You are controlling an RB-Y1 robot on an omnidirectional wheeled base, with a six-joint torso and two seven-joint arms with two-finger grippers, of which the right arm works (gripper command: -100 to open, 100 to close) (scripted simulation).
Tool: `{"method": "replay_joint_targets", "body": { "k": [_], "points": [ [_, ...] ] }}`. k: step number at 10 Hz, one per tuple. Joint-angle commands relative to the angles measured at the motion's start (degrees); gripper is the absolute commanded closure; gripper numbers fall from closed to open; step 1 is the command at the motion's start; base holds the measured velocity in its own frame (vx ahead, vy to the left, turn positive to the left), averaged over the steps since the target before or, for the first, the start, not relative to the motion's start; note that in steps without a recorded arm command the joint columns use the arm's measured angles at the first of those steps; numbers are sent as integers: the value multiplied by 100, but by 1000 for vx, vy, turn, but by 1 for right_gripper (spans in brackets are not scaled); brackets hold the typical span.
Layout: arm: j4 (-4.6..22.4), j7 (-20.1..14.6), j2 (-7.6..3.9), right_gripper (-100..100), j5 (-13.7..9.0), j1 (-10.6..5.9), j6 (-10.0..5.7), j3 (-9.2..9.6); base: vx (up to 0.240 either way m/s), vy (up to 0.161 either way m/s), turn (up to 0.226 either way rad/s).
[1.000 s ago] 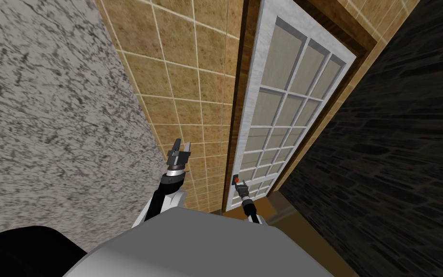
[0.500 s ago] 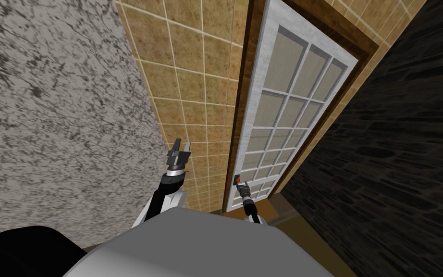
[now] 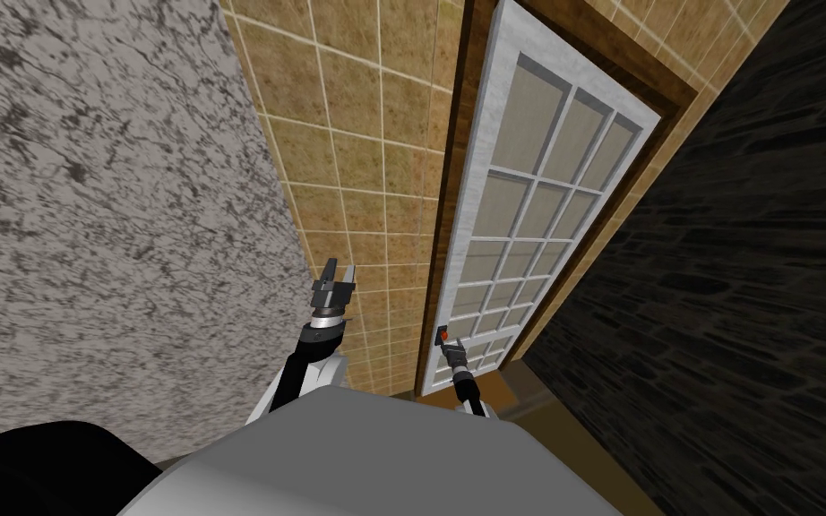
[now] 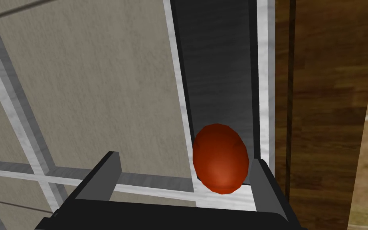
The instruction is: Pull the door open
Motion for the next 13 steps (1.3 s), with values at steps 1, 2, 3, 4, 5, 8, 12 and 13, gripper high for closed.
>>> {"method": "replay_joint_targets", "body": {
  "k": [1, 2, 3, 4, 5, 8, 12, 13],
  "points": [
    [206, -23, -168, 100, -48, 2, 41, -127, 0, 0, 0],
    [206, -23, -168, 100, -48, 2, 41, -127, -3, 8, 15],
    [183, -65, -197, 100, -304, 41, 220, -184, -10, 7, 92],
    [183, -65, -197, 100, -406, 41, 305, -184, -17, -1, 56],
    [183, -65, -197, 100, -406, 41, 305, -184, -15, -4, -8],
    [160, -106, -226, 100, -646, 80, 502, -242, -11, 0, 27],
    [160, -106, -226, 100, -763, 80, 569, -242, -9, -1, 6],
    [160, -106, -226, 100, -763, 80, 569, -242, -4, 3, 12]
  ]
}}
